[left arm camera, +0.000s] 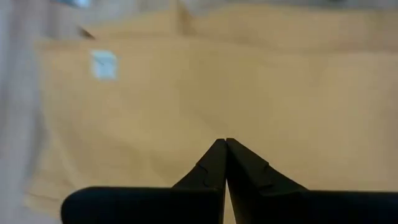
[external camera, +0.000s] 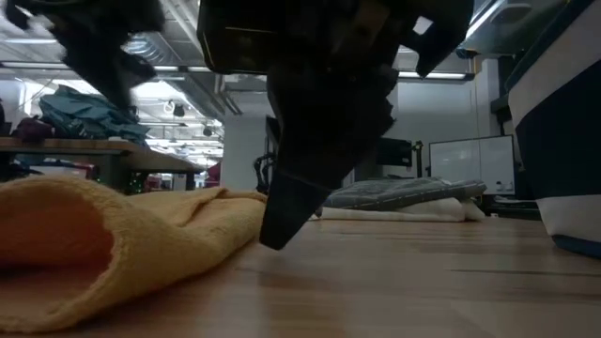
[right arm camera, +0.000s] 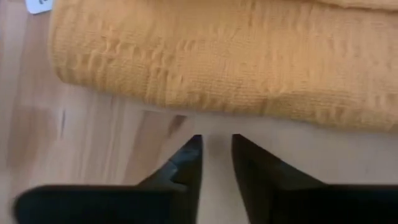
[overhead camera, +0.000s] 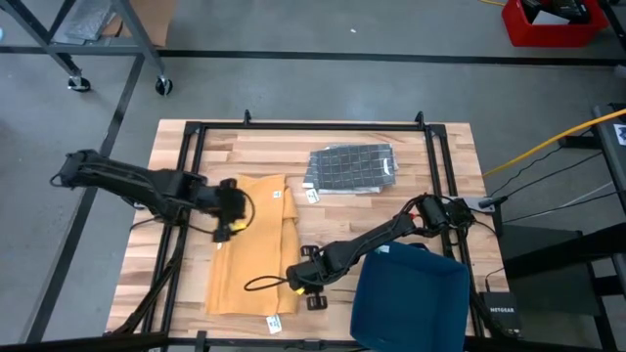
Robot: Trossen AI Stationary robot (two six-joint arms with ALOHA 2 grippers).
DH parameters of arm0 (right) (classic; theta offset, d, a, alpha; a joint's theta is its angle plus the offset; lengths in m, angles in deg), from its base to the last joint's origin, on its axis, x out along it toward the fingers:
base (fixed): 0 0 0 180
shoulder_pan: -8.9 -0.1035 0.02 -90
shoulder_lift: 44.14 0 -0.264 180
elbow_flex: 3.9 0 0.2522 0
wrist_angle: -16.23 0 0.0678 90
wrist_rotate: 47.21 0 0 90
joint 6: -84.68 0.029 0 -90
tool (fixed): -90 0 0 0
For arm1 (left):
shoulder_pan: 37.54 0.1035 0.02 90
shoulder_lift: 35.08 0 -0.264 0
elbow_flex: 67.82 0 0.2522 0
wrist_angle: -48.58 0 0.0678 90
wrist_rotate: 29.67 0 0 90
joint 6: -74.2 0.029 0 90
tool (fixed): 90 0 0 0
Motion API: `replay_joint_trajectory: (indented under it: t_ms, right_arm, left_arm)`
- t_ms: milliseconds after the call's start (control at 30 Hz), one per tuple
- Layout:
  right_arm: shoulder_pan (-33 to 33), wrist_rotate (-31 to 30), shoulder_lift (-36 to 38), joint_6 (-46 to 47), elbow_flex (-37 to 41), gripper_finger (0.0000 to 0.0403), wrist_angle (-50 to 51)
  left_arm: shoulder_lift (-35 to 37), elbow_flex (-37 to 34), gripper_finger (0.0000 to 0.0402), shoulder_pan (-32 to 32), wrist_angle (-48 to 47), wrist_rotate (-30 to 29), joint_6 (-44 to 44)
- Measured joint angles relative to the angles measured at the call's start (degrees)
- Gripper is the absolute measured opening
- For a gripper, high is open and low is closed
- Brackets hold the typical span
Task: Fold towel
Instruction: Fold the yellow kitchen towel
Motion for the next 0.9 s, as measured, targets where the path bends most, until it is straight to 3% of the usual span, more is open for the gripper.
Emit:
replay_joint_trajectory:
  t_ms: [167,367,667,833,900]
  right_arm:
    - [0.02,-1.08,0.0,-0.51,-0.02,0.017,-0.14]
    - [-0.08,-1.42,0.0,-9.0,-0.02,0.023,-0.22]
    - [-0.7,-0.04,0.0,-16.89,-0.02,0.0257,-1.66]
    - [-3.19,-0.95,0.0,-23.4,-0.02,0.0257,-5.88]
    - [-4.32,-2.73,0.0,-25.64,-0.02,0.0257,-7.49]
  left_arm:
    - [4.93,0.33,0.0008,-2.67,-9.62,8.7,-3.16]
    - [5.45,0.2,0.007,-7.48,-18.28,10.35,-5.89]
    - [4.9,-3.14,0.0151,-20.01,-12.29,19.4,-4.92]
    - [3.57,-5.87,0.0159,-29.61,-3.6,19.28,-2.77]
    - [2.04,-6.37,0.0159,-32.83,-0.92,16.62,-1.84]
